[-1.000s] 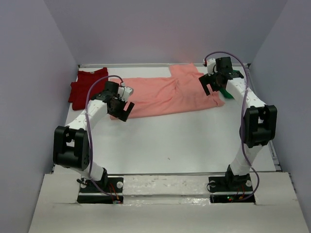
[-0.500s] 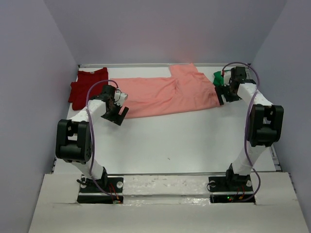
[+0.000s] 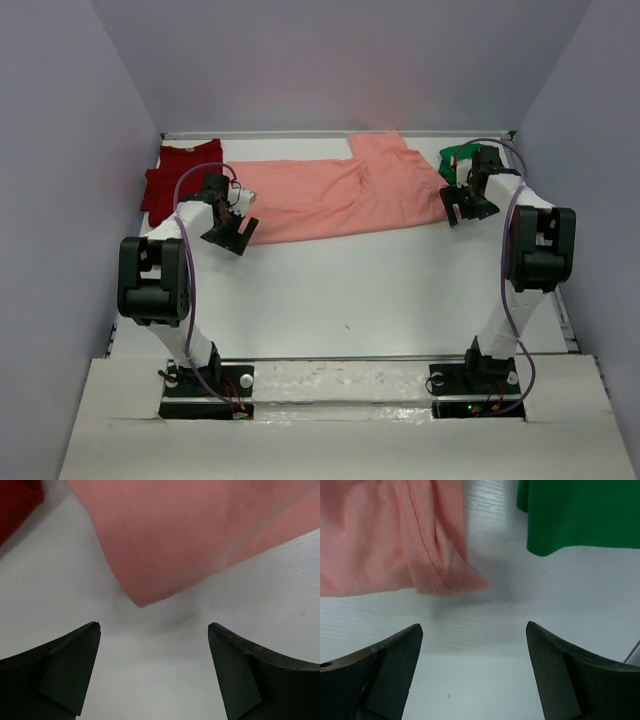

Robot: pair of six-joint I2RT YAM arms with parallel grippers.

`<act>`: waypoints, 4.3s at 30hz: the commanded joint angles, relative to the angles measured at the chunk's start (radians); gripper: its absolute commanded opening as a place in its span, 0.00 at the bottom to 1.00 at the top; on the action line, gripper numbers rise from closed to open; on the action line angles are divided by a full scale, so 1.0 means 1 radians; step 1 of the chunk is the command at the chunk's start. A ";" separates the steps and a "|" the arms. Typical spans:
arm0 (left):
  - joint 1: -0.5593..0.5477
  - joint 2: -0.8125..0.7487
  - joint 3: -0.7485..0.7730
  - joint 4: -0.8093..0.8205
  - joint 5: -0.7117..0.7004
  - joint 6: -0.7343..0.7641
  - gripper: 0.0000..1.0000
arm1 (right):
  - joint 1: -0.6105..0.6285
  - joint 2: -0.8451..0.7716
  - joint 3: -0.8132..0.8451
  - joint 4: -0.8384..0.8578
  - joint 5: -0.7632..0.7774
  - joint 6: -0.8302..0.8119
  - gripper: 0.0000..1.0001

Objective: Fold and stack the t-shirts
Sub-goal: Fold the flattened tshirt in 1/3 of the way

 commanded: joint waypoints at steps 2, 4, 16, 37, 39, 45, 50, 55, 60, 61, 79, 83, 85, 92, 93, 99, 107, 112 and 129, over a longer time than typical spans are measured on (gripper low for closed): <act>0.035 0.024 0.058 0.007 0.041 0.024 0.99 | -0.007 0.036 0.069 -0.003 -0.058 0.019 0.88; 0.040 0.027 0.070 0.007 0.044 0.027 0.99 | -0.007 0.057 0.093 -0.012 -0.069 0.024 0.84; 0.045 0.006 0.078 -0.012 0.058 0.032 0.99 | -0.007 0.117 0.270 -0.094 -0.138 0.042 0.74; 0.046 -0.024 0.049 -0.016 0.042 0.041 0.99 | -0.007 0.168 0.262 -0.123 -0.186 0.045 0.27; 0.045 -0.025 0.043 -0.012 0.041 0.041 0.99 | -0.007 0.172 0.263 -0.124 -0.186 0.047 0.15; 0.045 -0.025 0.034 -0.010 0.036 0.047 0.99 | -0.007 0.168 0.263 -0.130 -0.178 0.044 0.00; 0.048 -0.024 0.035 -0.001 0.007 0.047 0.99 | -0.007 0.135 0.247 -0.137 -0.173 0.033 0.00; 0.065 0.001 0.067 0.001 0.005 0.038 0.84 | -0.007 0.126 0.236 -0.137 -0.170 0.026 0.00; 0.071 0.029 0.109 -0.004 0.041 0.015 0.47 | -0.007 0.125 0.231 -0.141 -0.184 0.024 0.00; 0.071 0.033 0.113 -0.008 0.053 0.015 0.47 | -0.007 0.123 0.230 -0.141 -0.186 0.024 0.00; 0.071 0.087 0.139 -0.061 0.225 0.011 0.54 | -0.007 0.131 0.222 -0.140 -0.187 0.012 0.00; 0.071 0.107 0.129 -0.058 0.229 0.011 0.44 | -0.007 0.132 0.224 -0.140 -0.186 0.010 0.00; 0.071 0.116 0.126 -0.051 0.229 0.011 0.41 | -0.007 0.134 0.222 -0.140 -0.186 0.009 0.00; 0.071 0.141 0.126 -0.045 0.206 0.006 0.34 | -0.007 0.135 0.221 -0.140 -0.181 0.002 0.00; 0.069 0.142 0.124 -0.044 0.199 0.006 0.32 | -0.007 0.135 0.221 -0.141 -0.180 0.003 0.00; 0.069 0.147 0.103 -0.035 0.150 0.012 0.09 | -0.007 0.129 0.213 -0.140 -0.169 0.001 0.00; 0.069 0.127 0.089 -0.044 0.131 0.006 0.00 | -0.007 0.106 0.191 -0.143 -0.163 -0.004 0.00; 0.069 0.110 0.104 -0.081 0.143 0.023 0.00 | -0.007 0.065 0.145 -0.143 -0.141 -0.017 0.00; 0.071 0.036 0.081 -0.163 0.101 0.063 0.00 | -0.016 -0.047 0.006 -0.166 -0.060 -0.063 0.00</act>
